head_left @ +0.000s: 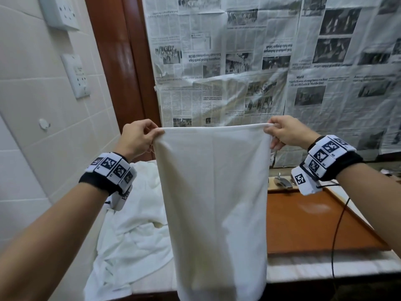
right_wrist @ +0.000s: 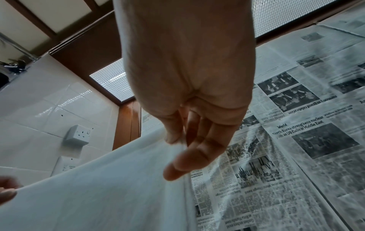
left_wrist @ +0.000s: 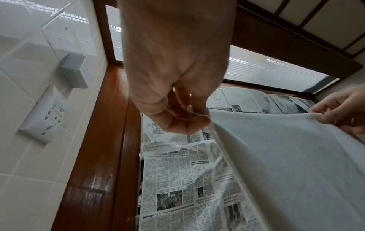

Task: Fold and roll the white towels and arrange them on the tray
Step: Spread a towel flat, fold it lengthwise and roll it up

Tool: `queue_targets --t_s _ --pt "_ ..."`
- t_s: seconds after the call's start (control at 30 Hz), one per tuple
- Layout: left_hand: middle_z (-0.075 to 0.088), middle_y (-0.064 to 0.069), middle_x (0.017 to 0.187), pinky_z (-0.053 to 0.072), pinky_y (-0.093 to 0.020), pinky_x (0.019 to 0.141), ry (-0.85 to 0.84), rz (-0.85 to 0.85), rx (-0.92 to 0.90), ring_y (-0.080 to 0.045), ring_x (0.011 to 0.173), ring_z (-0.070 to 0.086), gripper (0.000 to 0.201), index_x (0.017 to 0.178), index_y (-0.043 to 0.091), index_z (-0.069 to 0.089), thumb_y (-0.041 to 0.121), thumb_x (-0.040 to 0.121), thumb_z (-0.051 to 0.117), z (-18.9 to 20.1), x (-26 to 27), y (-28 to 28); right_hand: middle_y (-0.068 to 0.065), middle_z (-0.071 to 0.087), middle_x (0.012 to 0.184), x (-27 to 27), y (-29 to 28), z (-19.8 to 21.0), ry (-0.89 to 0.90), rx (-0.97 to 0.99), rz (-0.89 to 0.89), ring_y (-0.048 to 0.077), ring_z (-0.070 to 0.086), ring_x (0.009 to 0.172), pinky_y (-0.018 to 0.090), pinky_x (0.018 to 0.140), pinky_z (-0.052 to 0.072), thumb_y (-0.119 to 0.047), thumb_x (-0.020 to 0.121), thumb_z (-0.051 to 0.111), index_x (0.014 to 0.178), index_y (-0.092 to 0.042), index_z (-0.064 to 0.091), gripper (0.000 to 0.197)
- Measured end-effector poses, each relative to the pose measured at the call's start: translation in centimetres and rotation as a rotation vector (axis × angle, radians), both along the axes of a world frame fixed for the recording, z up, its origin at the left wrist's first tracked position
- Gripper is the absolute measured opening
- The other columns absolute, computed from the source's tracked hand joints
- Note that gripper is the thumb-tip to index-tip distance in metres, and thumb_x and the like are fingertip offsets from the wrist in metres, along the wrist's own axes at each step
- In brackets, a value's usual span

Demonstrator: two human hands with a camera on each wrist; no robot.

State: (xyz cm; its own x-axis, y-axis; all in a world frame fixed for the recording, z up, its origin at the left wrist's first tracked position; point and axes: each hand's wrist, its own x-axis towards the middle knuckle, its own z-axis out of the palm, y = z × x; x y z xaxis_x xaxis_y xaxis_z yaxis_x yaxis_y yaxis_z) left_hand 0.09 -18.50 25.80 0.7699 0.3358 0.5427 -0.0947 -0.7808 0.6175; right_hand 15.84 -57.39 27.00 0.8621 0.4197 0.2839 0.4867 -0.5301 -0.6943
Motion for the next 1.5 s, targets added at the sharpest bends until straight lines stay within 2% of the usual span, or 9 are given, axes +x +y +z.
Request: queue_targets --t_s 0.17,0.43,0.63,0.8,0.93,1.07,1.17,1.37,1.5 --pt "0.065 -0.005 0.067 0.048 -0.019 0.041 0.015 0.021 -0.012 -0.011 0.044 0.059 0.020 0.086 0.019 0.068 0.038 0.091 0.069 0.0 1.0 1.3 0.027 0.066 0.072 0.3 1.5 -0.2 0.104 0.103 0.033 0.032 0.072 0.063 0.042 0.058 0.062 -0.020 0.104 0.049 0.098 -0.009 0.052 0.012" --pt "0.073 -0.013 0.081 0.058 -0.031 0.059 0.158 -0.074 -0.193 -0.024 0.070 0.074 0.006 0.087 0.018 0.068 0.016 0.091 0.072 -5.3 4.7 5.3 0.027 0.069 0.083 3.4 4.2 -4.9 0.165 0.127 -0.032 0.032 0.073 0.069 0.038 0.061 0.062 -0.015 0.098 0.059 0.103 0.002 0.055 0.019" --pt "0.072 -0.007 0.078 0.062 -0.038 0.067 0.187 0.028 -0.178 -0.023 0.074 0.074 0.006 0.089 0.014 0.068 0.008 0.092 0.067 -12.3 9.5 7.0 0.025 0.065 0.089 8.7 6.9 -11.7 0.279 0.227 -0.090 0.030 0.073 0.068 0.036 0.063 0.062 -0.011 0.097 0.061 0.093 -0.006 0.054 0.010" --pt "0.068 -0.001 0.075 0.062 -0.037 0.064 0.216 0.103 -0.163 -0.026 0.074 0.072 0.009 0.086 0.015 0.064 0.008 0.091 0.063 -19.1 15.6 8.0 0.024 0.064 0.094 15.6 9.5 -19.0 0.390 0.227 -0.082 0.032 0.073 0.077 0.043 0.077 0.061 -0.011 0.098 0.059 0.089 -0.010 0.053 0.011" --pt "0.067 0.005 0.073 0.059 -0.040 0.075 0.302 0.180 -0.160 -0.025 0.070 0.069 0.009 0.084 0.017 0.062 0.010 0.089 0.060 -25.7 21.7 9.1 0.020 0.062 0.099 22.0 11.3 -25.6 0.527 0.241 -0.084 0.033 0.072 0.086 0.043 0.086 0.058 -0.012 0.096 0.061 0.086 -0.013 0.053 0.013" --pt "0.072 -0.008 0.084 0.049 -0.026 0.073 0.458 0.279 -0.199 -0.024 0.077 0.066 0.009 0.091 0.015 0.065 0.010 0.089 0.058 -32.3 27.5 10.0 0.023 0.066 0.095 27.5 13.0 -32.2 0.650 0.236 -0.134 0.034 0.071 0.090 0.042 0.089 0.057 -0.012 0.096 0.062 0.088 -0.014 0.055 0.012" --pt "0.068 -0.005 0.083 0.043 -0.022 0.073 0.522 0.341 -0.223 -0.019 0.076 0.057 0.010 0.094 0.011 0.068 0.006 0.089 0.061 -35.9 30.6 10.3 0.022 0.063 0.091 30.6 14.2 -36.2 0.760 0.238 -0.151 0.030 0.069 0.082 0.038 0.085 0.058 -0.011 0.097 0.060 0.086 -0.012 0.053 0.013" --pt "0.069 -0.011 0.084 0.044 -0.030 0.071 0.646 0.364 -0.145 -0.028 0.079 0.062 0.009 0.094 0.009 0.067 0.011 0.092 0.059 -39.8 34.6 11.7 0.017 0.066 0.084 34.6 16.4 -40.6 0.831 0.199 -0.239 0.027 0.069 0.078 0.046 0.091 0.057 -0.014 0.095 0.063 0.081 -0.017 0.056 0.016" --pt "0.070 -0.020 0.088 0.053 -0.040 0.079 0.642 0.349 -0.111 -0.037 0.085 0.066 0.013 0.101 0.005 0.066 0.010 0.094 0.056 -40.9 35.9 11.8 0.011 0.070 0.076 35.8 17.0 -42.1 0.807 0.151 -0.293 0.028 0.073 0.079 0.046 0.090 0.057 -0.018 0.094 0.063 0.080 -0.019 0.058 0.015"
